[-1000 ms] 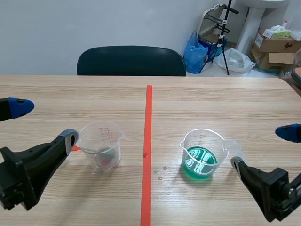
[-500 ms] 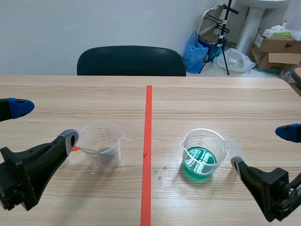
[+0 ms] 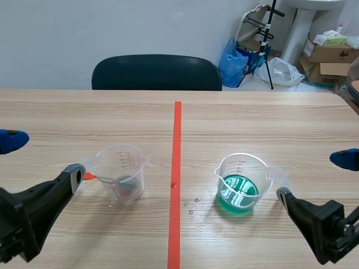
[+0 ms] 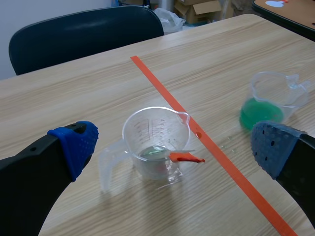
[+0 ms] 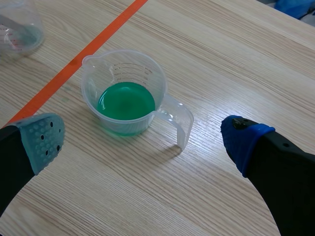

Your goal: Do the redox reaction experiment

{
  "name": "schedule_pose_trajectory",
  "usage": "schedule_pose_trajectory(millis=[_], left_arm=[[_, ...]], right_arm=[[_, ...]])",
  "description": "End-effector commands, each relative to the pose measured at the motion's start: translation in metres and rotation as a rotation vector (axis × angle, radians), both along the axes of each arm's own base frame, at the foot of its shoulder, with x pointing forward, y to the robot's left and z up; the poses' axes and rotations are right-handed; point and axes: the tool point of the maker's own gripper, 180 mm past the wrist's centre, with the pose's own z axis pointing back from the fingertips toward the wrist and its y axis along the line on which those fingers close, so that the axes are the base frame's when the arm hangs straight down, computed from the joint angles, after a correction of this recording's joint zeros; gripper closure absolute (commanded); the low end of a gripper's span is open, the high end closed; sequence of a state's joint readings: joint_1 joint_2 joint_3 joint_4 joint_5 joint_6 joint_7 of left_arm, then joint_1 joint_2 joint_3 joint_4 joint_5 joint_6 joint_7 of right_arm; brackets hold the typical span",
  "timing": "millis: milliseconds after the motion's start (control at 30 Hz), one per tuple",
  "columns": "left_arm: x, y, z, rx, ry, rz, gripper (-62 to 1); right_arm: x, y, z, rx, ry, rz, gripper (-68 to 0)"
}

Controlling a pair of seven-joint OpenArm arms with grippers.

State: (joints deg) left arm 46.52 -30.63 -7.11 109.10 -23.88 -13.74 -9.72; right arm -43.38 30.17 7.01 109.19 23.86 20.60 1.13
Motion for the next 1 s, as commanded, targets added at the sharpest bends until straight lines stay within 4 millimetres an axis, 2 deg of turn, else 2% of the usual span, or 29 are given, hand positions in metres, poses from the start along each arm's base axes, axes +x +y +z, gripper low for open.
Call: schedule_pose_trajectory(millis=[0, 200, 400, 667, 800, 967], left_arm=[[-0.004, 0.001, 0.007, -0.014, -0.018, 0.003, -62.3], [-0.021, 0.024, -0.001, 0.036, 0.014, 0.075, -62.3], [-0.047, 0.044, -0.019, 0.175, 0.071, 0.113, -62.3], [-0.074, 0.076, -0.032, 0.234, 0.142, 0.199, -62.3], [-0.088, 0.079, -0.032, 0.275, 0.133, 0.199, -62.3], [-0.093, 0.081, -0.025, 0.311, 0.087, 0.206, -62.3]], right_arm=[[0.003, 0.003, 0.007, 0.002, -0.02, 0.013, -67.9], [0.002, 0.001, 0.003, -0.012, 0.003, 0.011, -67.9], [0.007, 0.001, 0.007, -0.014, -0.016, 0.015, -67.9], [0.046, 0.002, 0.046, -0.015, -0.175, 0.021, -67.9], [0.063, 0.004, 0.067, -0.014, -0.25, 0.03, -67.9], [0.064, 0.028, 0.08, 0.012, -0.282, 0.165, -67.9]])
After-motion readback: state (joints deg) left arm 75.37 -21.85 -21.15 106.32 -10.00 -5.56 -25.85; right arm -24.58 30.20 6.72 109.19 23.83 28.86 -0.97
